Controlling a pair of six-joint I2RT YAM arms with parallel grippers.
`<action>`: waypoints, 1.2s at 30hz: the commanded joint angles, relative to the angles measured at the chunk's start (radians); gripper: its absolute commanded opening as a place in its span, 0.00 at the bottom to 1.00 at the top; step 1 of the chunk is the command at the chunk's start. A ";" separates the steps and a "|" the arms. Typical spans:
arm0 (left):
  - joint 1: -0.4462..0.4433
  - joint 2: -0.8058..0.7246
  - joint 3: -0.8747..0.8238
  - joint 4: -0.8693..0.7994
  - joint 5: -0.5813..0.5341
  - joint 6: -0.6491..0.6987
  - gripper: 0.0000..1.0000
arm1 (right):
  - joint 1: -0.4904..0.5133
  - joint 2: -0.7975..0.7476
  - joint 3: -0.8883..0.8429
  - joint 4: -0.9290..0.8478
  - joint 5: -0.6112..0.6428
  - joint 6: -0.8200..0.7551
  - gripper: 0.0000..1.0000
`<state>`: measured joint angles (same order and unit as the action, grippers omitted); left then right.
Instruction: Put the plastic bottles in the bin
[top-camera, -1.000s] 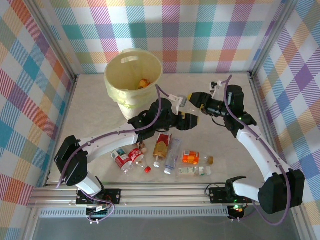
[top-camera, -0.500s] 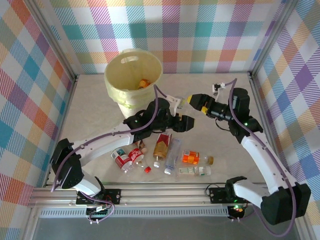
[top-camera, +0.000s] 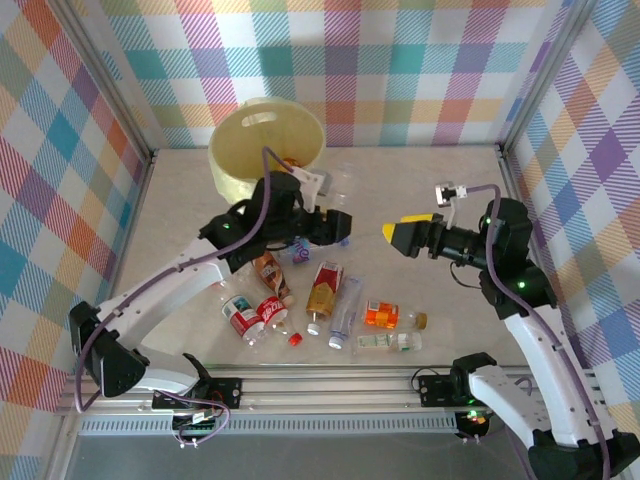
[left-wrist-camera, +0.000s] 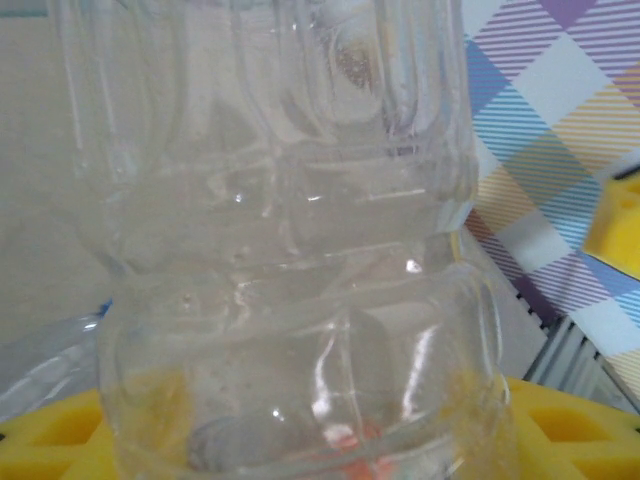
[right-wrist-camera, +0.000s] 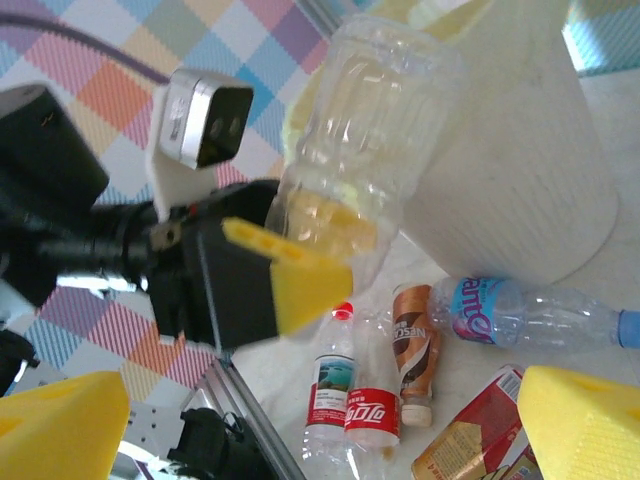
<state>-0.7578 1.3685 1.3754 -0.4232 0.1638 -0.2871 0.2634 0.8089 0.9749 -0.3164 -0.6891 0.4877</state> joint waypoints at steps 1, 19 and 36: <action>0.045 -0.047 0.095 -0.161 -0.048 0.090 0.58 | 0.007 -0.013 0.005 -0.030 -0.045 -0.070 1.00; 0.380 0.156 0.513 -0.400 -0.087 0.232 0.59 | 0.007 -0.026 -0.014 0.001 -0.035 -0.061 1.00; 0.466 0.491 0.797 -0.535 -0.023 0.432 0.60 | 0.007 -0.020 -0.055 0.002 -0.016 -0.070 1.00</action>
<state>-0.2981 1.8381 2.1448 -0.9127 0.1547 0.0700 0.2634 0.7956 0.9298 -0.3336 -0.7074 0.4438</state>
